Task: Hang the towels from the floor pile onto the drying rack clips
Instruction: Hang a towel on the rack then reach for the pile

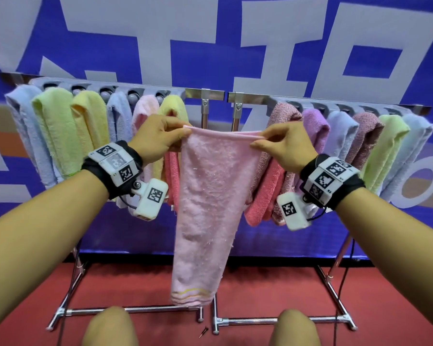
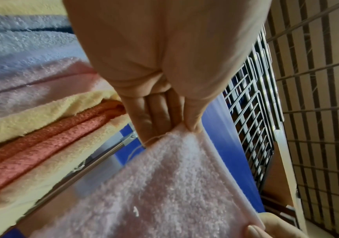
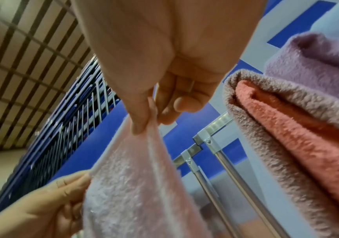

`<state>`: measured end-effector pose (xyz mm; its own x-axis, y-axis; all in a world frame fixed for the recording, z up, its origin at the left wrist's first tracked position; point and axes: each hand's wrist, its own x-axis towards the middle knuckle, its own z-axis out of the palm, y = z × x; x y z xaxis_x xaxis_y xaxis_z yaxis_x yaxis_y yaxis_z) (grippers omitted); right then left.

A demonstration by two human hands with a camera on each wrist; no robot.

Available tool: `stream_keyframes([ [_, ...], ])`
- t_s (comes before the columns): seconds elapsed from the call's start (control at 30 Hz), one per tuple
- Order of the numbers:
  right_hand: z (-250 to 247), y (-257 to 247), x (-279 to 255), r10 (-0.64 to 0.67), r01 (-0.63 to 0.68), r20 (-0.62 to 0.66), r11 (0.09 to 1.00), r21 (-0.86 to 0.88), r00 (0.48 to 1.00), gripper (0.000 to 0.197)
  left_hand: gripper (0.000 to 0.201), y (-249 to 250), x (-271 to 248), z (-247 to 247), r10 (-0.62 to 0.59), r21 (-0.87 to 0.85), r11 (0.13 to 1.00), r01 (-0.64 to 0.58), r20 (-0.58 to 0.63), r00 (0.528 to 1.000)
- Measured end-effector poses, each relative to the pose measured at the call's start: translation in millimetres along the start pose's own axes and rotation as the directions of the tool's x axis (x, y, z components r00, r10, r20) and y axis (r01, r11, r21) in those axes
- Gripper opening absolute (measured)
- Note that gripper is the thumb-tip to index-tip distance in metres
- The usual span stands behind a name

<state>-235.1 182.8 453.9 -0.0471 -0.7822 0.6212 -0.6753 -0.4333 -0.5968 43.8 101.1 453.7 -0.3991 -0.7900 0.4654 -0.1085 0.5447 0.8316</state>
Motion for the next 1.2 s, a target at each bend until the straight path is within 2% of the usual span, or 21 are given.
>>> stream_keyframes([
  [0.07,1.4,-7.1,4.6,0.017,0.003,-0.116,0.985,0.175,0.993,0.017,0.019,8.6,2.4,1.4,0.031,-0.044,0.998,-0.034,-0.06,0.998],
  [0.1,2.0,-10.4,6.8,0.022,0.022,-0.169,0.967,0.252,0.985,0.025,0.019,12.6,3.4,2.4,0.048,-0.062,0.997,-0.053,-0.088,0.995],
  [0.2,1.6,-9.1,12.2,0.048,0.024,-0.187,0.931,0.364,0.981,0.042,0.02,18.0,4.9,4.2,0.065,-0.084,0.994,-0.076,-0.128,0.99],
  [0.23,1.8,-7.1,12.6,0.06,-0.008,-0.146,0.941,0.337,0.987,0.038,0.02,16.4,4.3,4.6,0.052,-0.075,0.995,-0.062,-0.123,0.991],
  [0.3,3.6,-2.0,10.3,0.093,-0.082,-0.035,0.968,0.239,0.995,0.017,0.017,9.1,2.0,6.1,0.021,-0.021,1.0,-0.023,-0.097,0.995],
  [0.37,6.6,4.9,4.9,0.126,-0.127,0.014,0.977,0.173,0.992,0.011,0.015,0.0,-0.9,9.7,-0.006,0.03,1.0,0.007,-0.064,0.998],
  [0.5,10.2,14.8,2.7,0.138,-0.136,-0.028,0.989,0.06,0.99,0.016,0.012,-4.8,0.2,19.0,-0.013,0.017,1.0,0.015,-0.103,0.995],
  [0.63,12.0,11.0,8.8,0.15,-0.159,-0.111,0.985,-0.074,0.982,0.017,0.009,-4.7,11.7,24.4,0.004,0.111,0.994,0.018,-0.194,0.981],
  [0.8,12.7,2.6,12.8,0.145,-0.184,-0.167,0.95,-0.251,0.975,0.037,0.016,-10.2,20.3,28.2,0.004,0.224,0.973,0.058,-0.266,0.964],
  [0.93,17.6,0.4,12.4,0.149,-0.192,-0.144,0.915,-0.354,0.978,0.03,0.024,-12.8,15.8,27.8,-0.006,0.329,0.939,0.101,-0.279,0.96],
  [1.03,22.4,-4.4,11.8,0.159,-0.196,-0.127,0.906,-0.376,0.979,0.017,0.02,-5.6,10.7,30.7,-0.042,0.346,0.926,0.149,-0.299,0.953],
  [1.13,24.6,-12.0,8.4,0.151,-0.17,-0.081,0.919,-0.355,0.985,0.005,0.025,5.8,1.7,36.5,-0.039,0.375,0.916,0.145,-0.276,0.96],
  [1.2,24.7,-19.0,2.3,0.164,-0.169,-0.04,0.946,-0.275,0.986,0.01,0.021,8.3,-4.0,40.9,-0.077,0.365,0.918,0.152,-0.211,0.975],
])
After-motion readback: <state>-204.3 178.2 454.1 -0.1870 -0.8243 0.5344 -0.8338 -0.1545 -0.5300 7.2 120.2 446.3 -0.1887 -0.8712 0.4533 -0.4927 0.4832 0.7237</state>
